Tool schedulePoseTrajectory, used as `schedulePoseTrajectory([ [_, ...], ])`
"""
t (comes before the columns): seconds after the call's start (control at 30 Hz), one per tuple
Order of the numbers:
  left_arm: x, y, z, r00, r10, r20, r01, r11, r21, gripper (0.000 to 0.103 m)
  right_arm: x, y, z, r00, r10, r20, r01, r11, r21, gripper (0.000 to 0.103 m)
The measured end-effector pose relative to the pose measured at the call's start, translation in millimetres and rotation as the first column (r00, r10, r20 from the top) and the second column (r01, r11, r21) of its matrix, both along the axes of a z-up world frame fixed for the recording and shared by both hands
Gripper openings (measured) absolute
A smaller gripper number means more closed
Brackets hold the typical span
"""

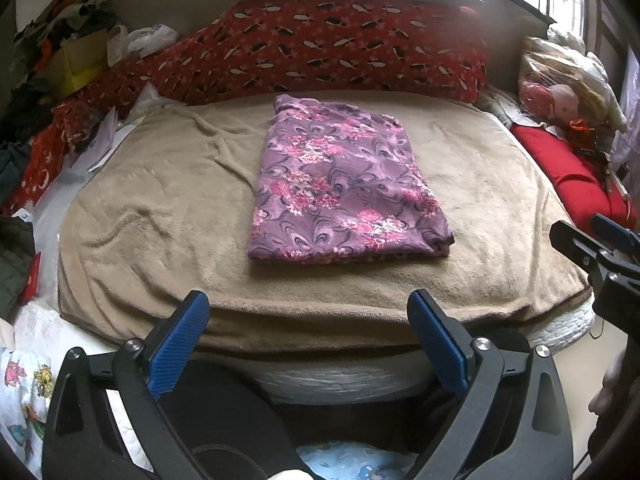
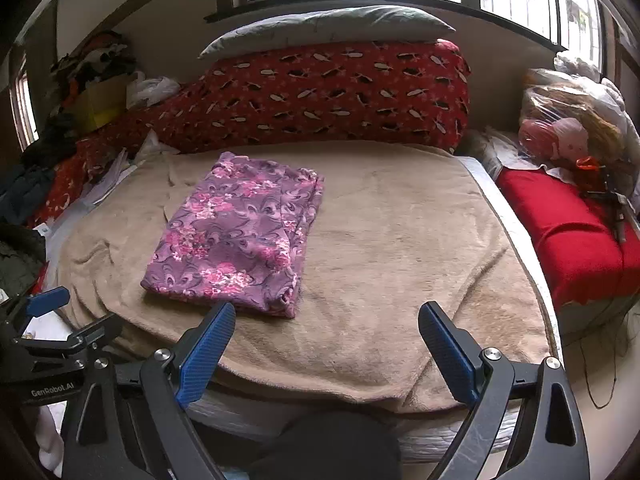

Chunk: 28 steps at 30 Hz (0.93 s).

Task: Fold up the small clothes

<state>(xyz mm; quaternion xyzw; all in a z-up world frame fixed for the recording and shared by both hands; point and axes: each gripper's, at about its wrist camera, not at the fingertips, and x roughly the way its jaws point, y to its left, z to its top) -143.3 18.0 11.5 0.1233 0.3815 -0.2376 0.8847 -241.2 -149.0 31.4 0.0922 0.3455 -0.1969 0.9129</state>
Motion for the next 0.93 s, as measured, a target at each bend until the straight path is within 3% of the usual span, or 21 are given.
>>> schedulePoseTrajectory([
  [0.47, 7, 11, 2, 0.999, 0.013, -0.044, -0.016, 0.998, -0.066, 0.100, 1, -1, -1, 1.000, -0.002, -0.001, 0.002, 1.000, 0.021, 0.094],
  [0.77, 5, 10, 5, 0.992, -0.089, -0.089, 0.075, 0.986, -0.150, 0.098, 3, 4, -7, 1.000, 0.006, -0.024, -0.005, 1.000, 0.028, 0.095],
  [0.93, 4, 10, 6, 0.996, -0.064, -0.060, 0.055, 0.989, -0.136, 0.098, 4, 5, -9, 1.000, 0.008, -0.030, -0.008, 0.999, 0.033, 0.095],
])
